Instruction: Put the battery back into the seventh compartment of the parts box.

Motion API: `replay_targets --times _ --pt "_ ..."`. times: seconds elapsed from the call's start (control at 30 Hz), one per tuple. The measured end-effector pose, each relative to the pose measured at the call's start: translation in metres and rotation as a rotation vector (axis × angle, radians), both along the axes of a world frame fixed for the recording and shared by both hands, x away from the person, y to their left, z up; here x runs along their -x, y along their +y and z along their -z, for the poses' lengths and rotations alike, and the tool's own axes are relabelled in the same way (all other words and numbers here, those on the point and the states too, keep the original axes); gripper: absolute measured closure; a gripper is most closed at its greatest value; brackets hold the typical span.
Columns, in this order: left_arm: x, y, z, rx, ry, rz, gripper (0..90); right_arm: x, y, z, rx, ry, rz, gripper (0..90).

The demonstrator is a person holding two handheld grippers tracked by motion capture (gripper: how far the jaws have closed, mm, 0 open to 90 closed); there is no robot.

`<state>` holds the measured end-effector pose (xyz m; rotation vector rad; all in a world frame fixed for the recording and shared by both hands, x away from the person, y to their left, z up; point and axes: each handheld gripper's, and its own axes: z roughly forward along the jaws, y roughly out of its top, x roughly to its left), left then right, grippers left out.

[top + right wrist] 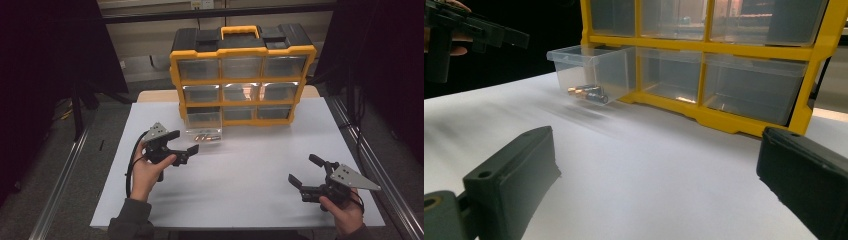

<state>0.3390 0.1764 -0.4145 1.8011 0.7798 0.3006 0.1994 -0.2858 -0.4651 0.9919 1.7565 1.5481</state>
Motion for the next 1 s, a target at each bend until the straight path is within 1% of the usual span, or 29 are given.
replay_targets --times 0.07,0.1,0.13,0.17,0.3,0.4,0.43,0.47,0.5,0.6,0.67,0.7,0.73,0.77,0.8,0.87,0.9,0.93,0.97,1.0 --pt "0.001 0.004 0.001 0.006 -0.006 -0.003 5.5 0.000 0.000 0.000 -0.002 -0.002 0.000 2.3" --pt "0.002 0.006 0.002 -0.006 -0.018 -0.012 5.4 0.000 0.000 0.000 -0.001 -0.005 -0.001 2.3" --pt "0.003 0.007 0.003 0.003 -0.016 -0.016 5.4 0.000 0.000 0.000 -0.001 -0.005 -0.001 2.3" --pt "0.004 0.009 0.004 0.004 -0.012 -0.018 5.4 0.000 0.000 0.000 -0.001 -0.004 -0.001 2.3" --pt "0.007 0.016 0.007 0.001 -0.022 -0.030 4.9 0.000 0.000 0.000 -0.001 -0.002 -0.001 2.3" --pt "0.009 0.020 0.010 0.018 -0.030 -0.052 4.6 0.000 0.000 0.000 0.002 -0.005 -0.007 2.3" --pt "0.010 0.023 0.010 0.018 -0.031 -0.034 4.4 0.000 0.001 0.000 0.002 -0.005 -0.006 2.3" --pt "0.011 0.023 0.011 0.017 -0.037 -0.052 4.4 0.000 0.001 0.000 0.002 -0.005 -0.006 2.3" --pt "0.012 0.025 0.012 0.005 -0.046 -0.055 4.4 -0.001 0.001 0.000 0.002 -0.006 -0.005 2.3" --pt "0.014 0.029 0.014 0.019 -0.059 -0.062 4.0 0.000 0.000 0.000 0.002 -0.003 -0.007 2.3" --pt "0.016 0.031 0.015 0.021 -0.062 -0.070 4.0 0.000 0.000 0.000 0.002 -0.002 -0.007 2.3" --pt "0.016 0.034 0.016 0.027 -0.060 -0.044 4.0 0.000 0.000 0.000 -0.001 0.001 -0.006 2.3" --pt "0.017 0.033 0.017 0.018 -0.063 -0.072 4.0 0.000 0.000 0.000 0.002 -0.002 -0.007 2.3" --pt "0.017 0.036 0.018 0.019 -0.057 -0.050 3.9 0.000 0.000 0.000 0.001 -0.001 -0.007 2.3" --pt "0.019 0.036 0.019 0.007 -0.068 -0.079 3.8 0.000 0.000 0.000 0.003 -0.003 -0.008 2.3" --pt "0.020 0.038 0.021 0.013 -0.058 -0.074 3.6 0.000 0.001 0.000 0.003 -0.004 -0.006 2.3" --pt "0.020 0.039 0.022 0.012 -0.060 -0.083 3.5 0.000 0.001 0.000 0.001 -0.004 -0.004 2.3" --pt "0.021 0.039 0.023 0.028 -0.058 -0.086 3.5 0.000 0.001 0.000 0.001 -0.004 -0.005 2.3" --pt "0.021 0.041 0.023 0.013 -0.064 -0.085 3.5 0.000 0.001 0.000 0.003 -0.006 -0.005 2.3" --pt "0.022 0.041 0.024 0.021 -0.066 -0.089 3.5 0.000 0.000 0.000 0.003 -0.004 -0.008 2.4"
